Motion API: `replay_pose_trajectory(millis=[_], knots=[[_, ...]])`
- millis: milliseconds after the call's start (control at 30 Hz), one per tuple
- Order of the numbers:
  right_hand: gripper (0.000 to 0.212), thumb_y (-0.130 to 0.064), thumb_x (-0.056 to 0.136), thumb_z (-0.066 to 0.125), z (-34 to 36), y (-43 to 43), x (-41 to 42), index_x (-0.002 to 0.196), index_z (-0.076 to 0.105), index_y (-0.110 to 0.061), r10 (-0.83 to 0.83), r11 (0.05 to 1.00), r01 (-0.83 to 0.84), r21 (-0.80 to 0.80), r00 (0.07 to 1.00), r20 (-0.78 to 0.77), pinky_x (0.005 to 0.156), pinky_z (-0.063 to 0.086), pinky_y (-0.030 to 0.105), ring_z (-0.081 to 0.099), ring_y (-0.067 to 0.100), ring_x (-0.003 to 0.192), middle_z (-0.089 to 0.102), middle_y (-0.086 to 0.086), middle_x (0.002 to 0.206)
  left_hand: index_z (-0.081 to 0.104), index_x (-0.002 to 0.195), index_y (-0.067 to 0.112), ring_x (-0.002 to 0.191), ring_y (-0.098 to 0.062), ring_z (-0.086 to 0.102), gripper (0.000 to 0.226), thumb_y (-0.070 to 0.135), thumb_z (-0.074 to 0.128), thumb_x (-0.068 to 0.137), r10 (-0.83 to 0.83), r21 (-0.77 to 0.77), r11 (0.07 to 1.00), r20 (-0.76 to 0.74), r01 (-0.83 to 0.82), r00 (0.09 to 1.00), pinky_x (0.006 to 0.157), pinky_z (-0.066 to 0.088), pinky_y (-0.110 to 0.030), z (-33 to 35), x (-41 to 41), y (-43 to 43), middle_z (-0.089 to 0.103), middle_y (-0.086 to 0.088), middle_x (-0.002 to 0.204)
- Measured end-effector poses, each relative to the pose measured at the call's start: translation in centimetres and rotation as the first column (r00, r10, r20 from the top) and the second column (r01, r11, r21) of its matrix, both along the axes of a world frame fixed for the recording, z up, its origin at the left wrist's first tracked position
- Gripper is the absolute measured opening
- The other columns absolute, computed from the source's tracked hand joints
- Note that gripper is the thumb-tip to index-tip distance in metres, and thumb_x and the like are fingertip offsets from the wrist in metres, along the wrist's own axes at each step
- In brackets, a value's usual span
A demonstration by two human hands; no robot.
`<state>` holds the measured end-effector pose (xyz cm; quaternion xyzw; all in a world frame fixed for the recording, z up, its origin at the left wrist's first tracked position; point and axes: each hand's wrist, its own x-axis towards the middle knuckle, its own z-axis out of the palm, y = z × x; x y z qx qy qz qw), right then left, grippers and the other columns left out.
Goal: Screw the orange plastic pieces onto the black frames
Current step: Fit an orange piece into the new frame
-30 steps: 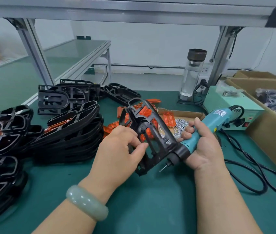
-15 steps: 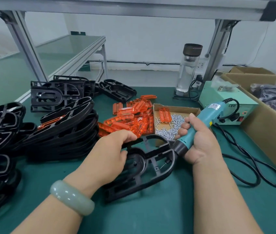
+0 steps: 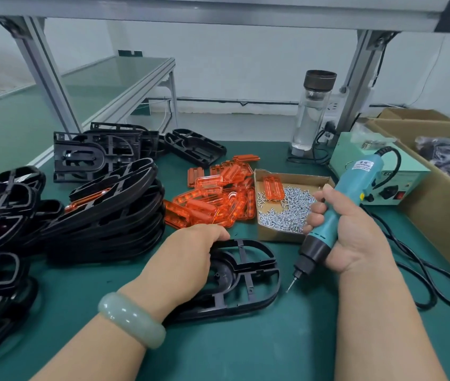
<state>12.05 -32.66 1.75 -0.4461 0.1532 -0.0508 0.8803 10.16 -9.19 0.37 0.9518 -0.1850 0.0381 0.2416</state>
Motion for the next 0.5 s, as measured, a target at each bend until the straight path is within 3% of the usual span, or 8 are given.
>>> replay_pose_trajectory(millis=[133, 267, 500], knots=[[0.016, -0.027, 0.093, 0.059, 0.1, -0.2, -0.1, 0.082, 0.054, -0.017, -0.005, 0.999, 0.004, 0.043, 1.000, 0.022, 0.043, 0.042, 0.017, 0.044, 0.006, 0.041, 0.048, -0.007, 0.055, 0.051, 0.127, 0.037, 0.119, 0.000, 0.048, 0.047, 0.012, 0.054, 0.087, -0.030, -0.010, 0.999, 0.020, 0.030, 0.999, 0.099, 0.034, -0.013, -0.1, -0.4, 0.0, 0.054, 0.019, 0.128], [0.015, -0.026, 0.093, 0.058, 0.2, 0.0, -0.1, 0.081, 0.053, -0.018, -0.005, 0.999, 0.004, 0.054, 1.000, 0.016, 0.043, 0.042, 0.017, 0.044, 0.006, 0.040, 0.048, -0.007, 0.054, 0.055, 0.126, 0.034, 0.119, 0.003, 0.048, 0.041, 0.019, 0.056, 0.088, -0.036, -0.069, 0.997, 0.058, 0.040, 0.998, 0.096, 0.028, -0.007, 0.8, -0.1, -0.4, 0.056, 0.019, 0.127], [0.016, -0.025, 0.093, 0.059, 0.4, -0.1, -0.1, 0.081, 0.052, -0.016, -0.036, 0.996, 0.035, 0.078, 0.999, 0.006, 0.042, 0.041, 0.016, 0.043, 0.006, 0.039, 0.047, -0.006, 0.053, 0.047, 0.134, 0.019, 0.119, -0.017, 0.051, 0.043, 0.019, 0.052, 0.092, 0.192, -0.113, 0.976, 0.060, -0.184, 0.980, 0.098, 0.035, -0.023, 2.2, 5.0, -3.2, 0.053, 0.000, 0.133]])
